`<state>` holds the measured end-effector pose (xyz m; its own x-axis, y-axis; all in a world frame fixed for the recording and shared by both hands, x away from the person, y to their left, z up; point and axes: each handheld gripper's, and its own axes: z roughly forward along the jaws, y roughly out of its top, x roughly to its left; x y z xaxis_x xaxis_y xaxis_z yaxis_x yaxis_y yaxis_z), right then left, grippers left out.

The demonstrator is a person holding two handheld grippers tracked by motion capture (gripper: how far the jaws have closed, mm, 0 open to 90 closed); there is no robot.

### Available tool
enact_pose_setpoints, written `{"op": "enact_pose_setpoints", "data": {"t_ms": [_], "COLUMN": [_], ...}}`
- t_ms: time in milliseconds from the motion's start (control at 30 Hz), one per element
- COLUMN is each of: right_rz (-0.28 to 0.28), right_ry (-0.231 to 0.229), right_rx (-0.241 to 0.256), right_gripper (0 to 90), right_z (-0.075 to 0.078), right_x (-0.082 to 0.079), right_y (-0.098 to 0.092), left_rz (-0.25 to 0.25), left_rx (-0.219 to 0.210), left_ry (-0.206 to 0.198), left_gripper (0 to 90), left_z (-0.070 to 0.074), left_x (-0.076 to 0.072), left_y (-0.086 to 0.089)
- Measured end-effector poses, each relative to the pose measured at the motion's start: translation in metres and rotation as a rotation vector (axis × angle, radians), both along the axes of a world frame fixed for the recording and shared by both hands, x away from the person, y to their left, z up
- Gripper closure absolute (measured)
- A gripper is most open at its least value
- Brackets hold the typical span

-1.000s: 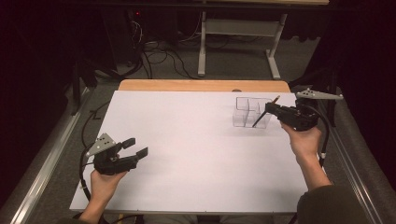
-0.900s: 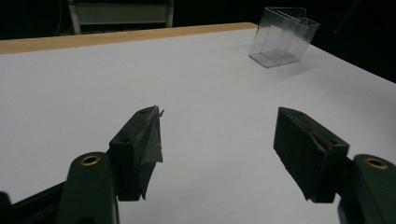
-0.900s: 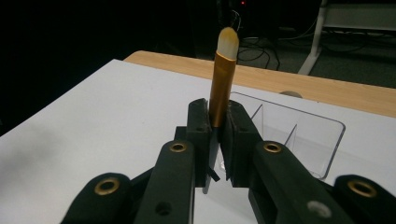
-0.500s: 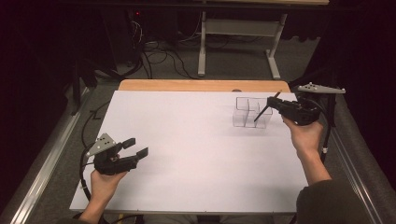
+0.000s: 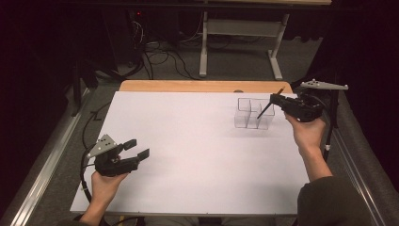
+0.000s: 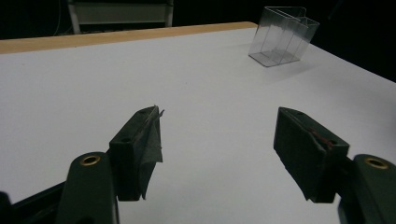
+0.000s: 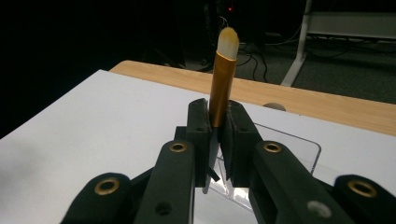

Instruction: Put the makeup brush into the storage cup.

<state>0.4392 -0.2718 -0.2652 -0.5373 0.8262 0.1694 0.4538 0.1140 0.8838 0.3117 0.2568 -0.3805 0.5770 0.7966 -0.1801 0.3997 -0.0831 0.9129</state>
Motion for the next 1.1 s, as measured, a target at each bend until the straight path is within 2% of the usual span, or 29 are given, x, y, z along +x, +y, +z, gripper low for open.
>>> {"op": "enact_pose_setpoints", "data": {"t_ms": [533,1100], "right_rz": [-0.067,-0.105], "right_ry": [0.008,0.016], "right_rx": [-0.006,-0.019], "right_gripper": [84.0,84.1], "right_z": [-0.001,-0.010], "right_x": [0.017,0.032], "right_y": [-0.005,-0.003], "left_rz": [0.000,-0.004], "left_rx": [0.001,0.006], "left_ry": [0.002,0.001], "left_gripper": [32.2,32.2], "left_z": [0.000,0.000], "left_x": [0.000,0.000], "left_y": [0.000,-0.001]}}
